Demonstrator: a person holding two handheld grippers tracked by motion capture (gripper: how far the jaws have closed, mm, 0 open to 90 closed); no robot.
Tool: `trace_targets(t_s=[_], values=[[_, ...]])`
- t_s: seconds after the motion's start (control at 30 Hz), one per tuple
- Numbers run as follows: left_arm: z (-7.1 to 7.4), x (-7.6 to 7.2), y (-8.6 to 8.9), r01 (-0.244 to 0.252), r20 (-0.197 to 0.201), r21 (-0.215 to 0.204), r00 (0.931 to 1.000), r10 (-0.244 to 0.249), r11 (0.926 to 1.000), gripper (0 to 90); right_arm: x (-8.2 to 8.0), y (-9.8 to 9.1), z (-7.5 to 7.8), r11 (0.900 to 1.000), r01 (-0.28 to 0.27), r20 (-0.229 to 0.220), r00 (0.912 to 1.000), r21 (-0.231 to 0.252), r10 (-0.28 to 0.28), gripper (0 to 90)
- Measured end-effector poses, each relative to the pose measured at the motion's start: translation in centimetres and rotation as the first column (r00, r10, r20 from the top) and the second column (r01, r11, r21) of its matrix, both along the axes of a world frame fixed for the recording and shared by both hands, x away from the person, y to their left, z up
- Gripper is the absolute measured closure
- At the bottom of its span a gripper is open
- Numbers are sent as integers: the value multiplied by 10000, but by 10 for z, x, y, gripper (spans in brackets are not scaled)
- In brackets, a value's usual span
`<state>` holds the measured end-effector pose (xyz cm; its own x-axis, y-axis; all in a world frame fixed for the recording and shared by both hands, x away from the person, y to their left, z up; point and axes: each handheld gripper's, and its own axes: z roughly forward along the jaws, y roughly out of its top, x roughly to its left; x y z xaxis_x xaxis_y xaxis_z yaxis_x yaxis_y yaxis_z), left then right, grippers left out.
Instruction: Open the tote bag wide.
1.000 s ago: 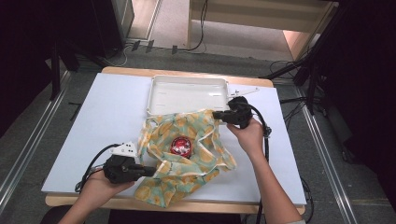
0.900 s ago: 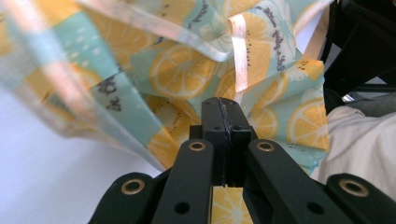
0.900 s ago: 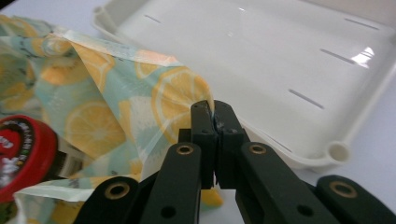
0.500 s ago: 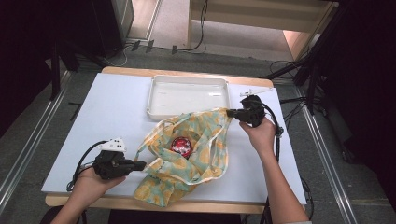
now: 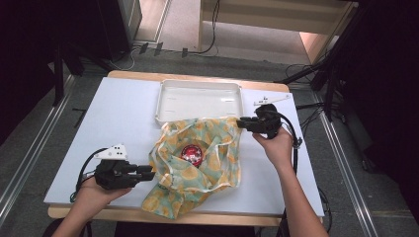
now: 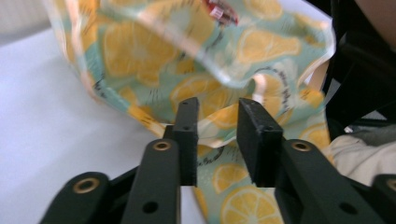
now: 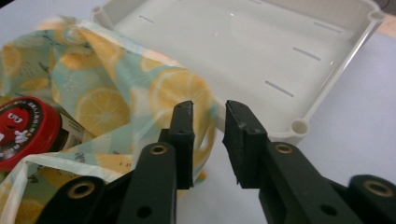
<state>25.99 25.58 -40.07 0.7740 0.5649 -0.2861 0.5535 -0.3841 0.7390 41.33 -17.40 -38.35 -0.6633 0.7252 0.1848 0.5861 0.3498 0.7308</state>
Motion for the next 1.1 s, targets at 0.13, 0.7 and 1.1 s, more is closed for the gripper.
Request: trace_targets(t_s=[0.13, 0.7, 1.1], values=[[17, 2, -7, 43, 348, 129, 9994, -47, 9999, 633, -9, -1, 11, 9998, 72, 385, 9992, 204, -80, 656], [29, 53, -24, -183, 219, 533, 9996, 172, 9984, 436, -45, 30, 5, 9959, -876, 250, 9959, 245, 870, 663], [18, 65, -32, -410, 204, 762, 9990, 396, 9963, 381, -72, 38, -1, 9947, -969, 279, 9950, 343, 959, 650]])
